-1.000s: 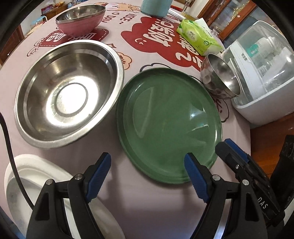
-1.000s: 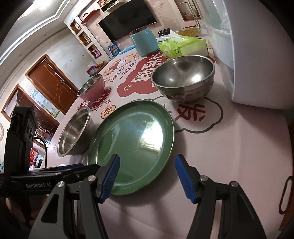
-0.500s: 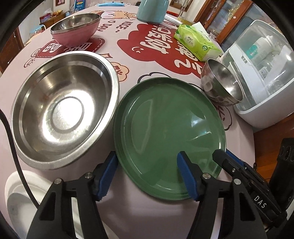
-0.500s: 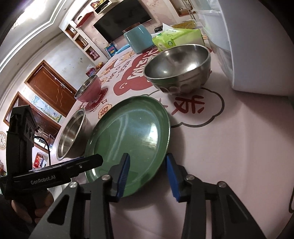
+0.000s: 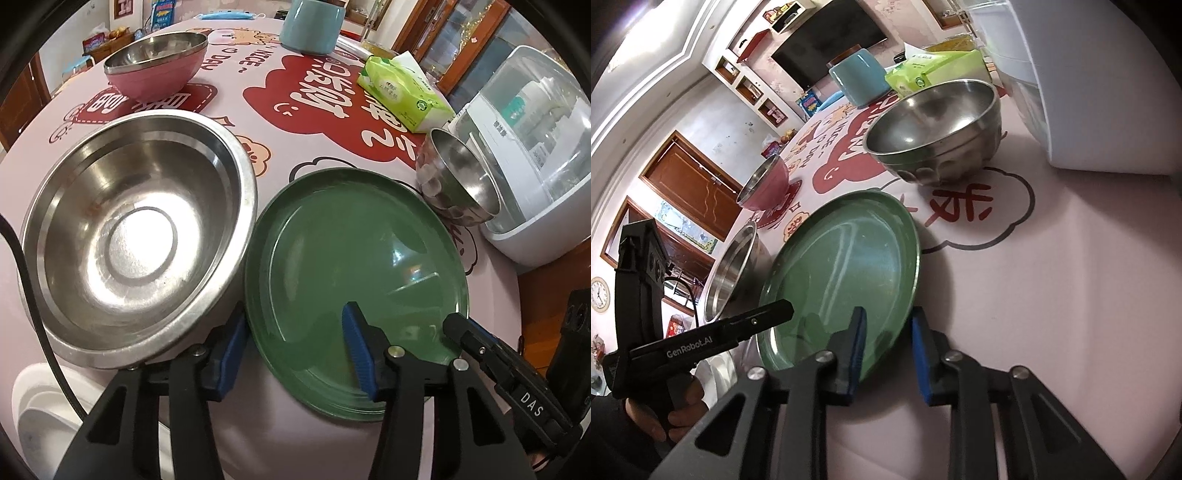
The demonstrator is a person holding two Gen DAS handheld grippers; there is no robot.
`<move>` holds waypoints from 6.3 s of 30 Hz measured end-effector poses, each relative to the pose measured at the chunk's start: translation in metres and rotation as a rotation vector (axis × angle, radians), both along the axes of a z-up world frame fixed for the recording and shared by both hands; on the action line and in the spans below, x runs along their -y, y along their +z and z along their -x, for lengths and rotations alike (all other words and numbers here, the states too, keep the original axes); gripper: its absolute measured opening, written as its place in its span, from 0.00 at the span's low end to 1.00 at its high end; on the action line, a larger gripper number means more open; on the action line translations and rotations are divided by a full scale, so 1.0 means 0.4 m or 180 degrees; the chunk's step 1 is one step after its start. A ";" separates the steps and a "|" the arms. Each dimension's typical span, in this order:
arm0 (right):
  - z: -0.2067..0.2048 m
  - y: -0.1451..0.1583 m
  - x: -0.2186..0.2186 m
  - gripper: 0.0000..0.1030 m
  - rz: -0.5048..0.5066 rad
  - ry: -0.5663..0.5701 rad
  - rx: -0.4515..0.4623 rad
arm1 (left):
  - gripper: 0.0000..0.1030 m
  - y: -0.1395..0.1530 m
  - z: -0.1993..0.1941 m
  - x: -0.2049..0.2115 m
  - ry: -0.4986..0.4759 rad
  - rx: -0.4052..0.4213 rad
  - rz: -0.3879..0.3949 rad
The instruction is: Organize plates and bowls
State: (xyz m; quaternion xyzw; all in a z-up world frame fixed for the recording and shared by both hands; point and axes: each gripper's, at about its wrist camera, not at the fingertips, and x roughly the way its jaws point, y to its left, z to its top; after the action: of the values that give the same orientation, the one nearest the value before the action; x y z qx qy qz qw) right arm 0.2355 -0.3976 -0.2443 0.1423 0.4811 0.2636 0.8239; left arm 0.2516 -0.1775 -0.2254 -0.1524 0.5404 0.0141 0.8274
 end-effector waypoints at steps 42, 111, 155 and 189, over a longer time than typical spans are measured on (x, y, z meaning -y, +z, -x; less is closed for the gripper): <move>0.160 0.155 0.058 0.12 -0.0201 -0.0180 0.0359 | 0.28 0.181 0.172 0.019 -0.0264 0.0346 -0.0043; 0.531 0.089 -0.373 0.15 0.0442 0.0474 0.0065 | 0.28 0.108 0.576 -0.393 -0.0147 -0.0285 -0.0117; 0.562 0.139 -0.373 0.53 0.0837 0.0636 0.0470 | 0.65 0.190 0.567 -0.365 -0.0110 -0.0110 -0.0211; 0.384 0.308 -0.520 0.59 0.1178 -0.0379 0.1109 | 0.74 0.419 0.295 -0.507 -0.0728 0.0639 -0.0562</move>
State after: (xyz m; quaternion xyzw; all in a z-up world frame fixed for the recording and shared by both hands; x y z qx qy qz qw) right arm 0.0817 -0.1895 -0.1211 -0.0304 0.3627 0.1427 0.9204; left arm 0.1335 0.0251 -0.0576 -0.0173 0.4655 -0.0480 0.8836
